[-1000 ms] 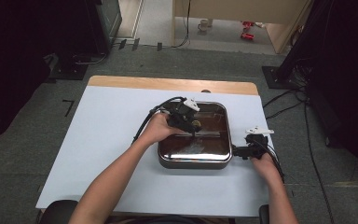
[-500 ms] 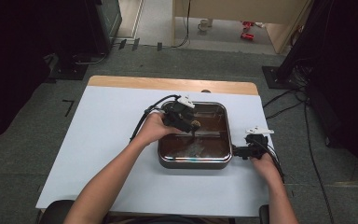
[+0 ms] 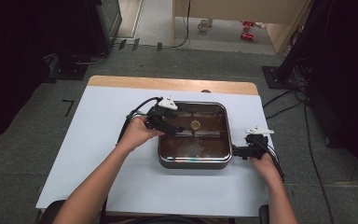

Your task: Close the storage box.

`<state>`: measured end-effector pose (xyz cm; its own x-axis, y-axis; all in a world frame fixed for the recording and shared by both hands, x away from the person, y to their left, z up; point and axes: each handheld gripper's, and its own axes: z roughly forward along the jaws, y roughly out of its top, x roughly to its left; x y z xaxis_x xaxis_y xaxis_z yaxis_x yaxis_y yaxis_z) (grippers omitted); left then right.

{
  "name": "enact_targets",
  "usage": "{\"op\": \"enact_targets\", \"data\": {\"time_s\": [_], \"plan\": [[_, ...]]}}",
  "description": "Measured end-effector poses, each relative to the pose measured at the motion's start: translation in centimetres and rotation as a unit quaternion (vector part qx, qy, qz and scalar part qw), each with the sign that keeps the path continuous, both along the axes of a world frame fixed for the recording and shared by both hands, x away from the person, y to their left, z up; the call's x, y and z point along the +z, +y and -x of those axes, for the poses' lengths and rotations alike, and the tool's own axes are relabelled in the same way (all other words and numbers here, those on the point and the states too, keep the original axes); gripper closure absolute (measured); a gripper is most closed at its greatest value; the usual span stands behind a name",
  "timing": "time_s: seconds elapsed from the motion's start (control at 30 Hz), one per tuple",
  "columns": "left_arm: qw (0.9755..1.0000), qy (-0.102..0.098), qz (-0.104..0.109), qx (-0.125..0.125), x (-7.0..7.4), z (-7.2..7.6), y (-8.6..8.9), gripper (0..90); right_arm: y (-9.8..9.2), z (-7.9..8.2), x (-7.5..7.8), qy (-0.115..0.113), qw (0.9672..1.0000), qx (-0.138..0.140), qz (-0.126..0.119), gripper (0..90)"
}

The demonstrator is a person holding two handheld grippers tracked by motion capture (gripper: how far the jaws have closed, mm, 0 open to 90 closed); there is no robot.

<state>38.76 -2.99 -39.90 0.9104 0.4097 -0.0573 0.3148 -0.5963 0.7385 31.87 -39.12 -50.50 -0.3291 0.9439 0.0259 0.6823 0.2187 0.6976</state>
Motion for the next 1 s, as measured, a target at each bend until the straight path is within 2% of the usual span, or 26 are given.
{"op": "enact_targets", "data": {"time_s": [0.17, 0.23, 0.4, 0.63, 0.73, 0.87, 0.93, 1.0], "plan": [[0.9998, 0.012, 0.012, 0.011, -0.2, 0.6, 1.9, 32.1, 0.0, 0.0, 0.0, 0.0, 1.0, 0.0, 0.0, 0.0], [0.9997, 0.007, 0.012, 0.02, -0.3, 0.9, 2.8, 30.7, 0.0, 0.0, 0.0, 0.0, 1.0, 0.001, 0.0, 0.0], [0.9986, 0.013, 0.032, 0.04, -0.5, 1.4, 4.7, 28.2, 0.0, 0.0, 0.0, 0.0, 1.0, 0.0, 0.0, 0.0], [0.9973, 0.009, 0.034, 0.065, -1.1, 2.1, 7.3, 28.0, 0.0, 0.0, 0.0, 0.0, 1.0, 0.0, 0.0, 0.0], [0.9963, 0.003, 0.033, 0.079, -1.4, 2.5, 8.5, 27.7, 0.0, 0.0, 0.0, -0.001, 1.0, 0.0, 0.0, 0.0], [0.9944, -0.002, 0.044, 0.096, -1.7, 3.0, 10.1, 26.5, 0.0, 0.0, 0.0, 0.0, 1.0, 0.0, 0.0, 0.0], [0.994, -0.002, 0.046, 0.1, -1.8, 3.1, 10.3, 25.5, 0.0, 0.0, 0.0, 0.0, 1.0, 0.0, 0.0, 0.0], [0.9927, -0.003, 0.052, 0.109, -2.5, 3.5, 11.4, 24.3, 0.0, 0.0, 0.0, 0.0, 1.0, 0.0, 0.0, 0.0]]}}
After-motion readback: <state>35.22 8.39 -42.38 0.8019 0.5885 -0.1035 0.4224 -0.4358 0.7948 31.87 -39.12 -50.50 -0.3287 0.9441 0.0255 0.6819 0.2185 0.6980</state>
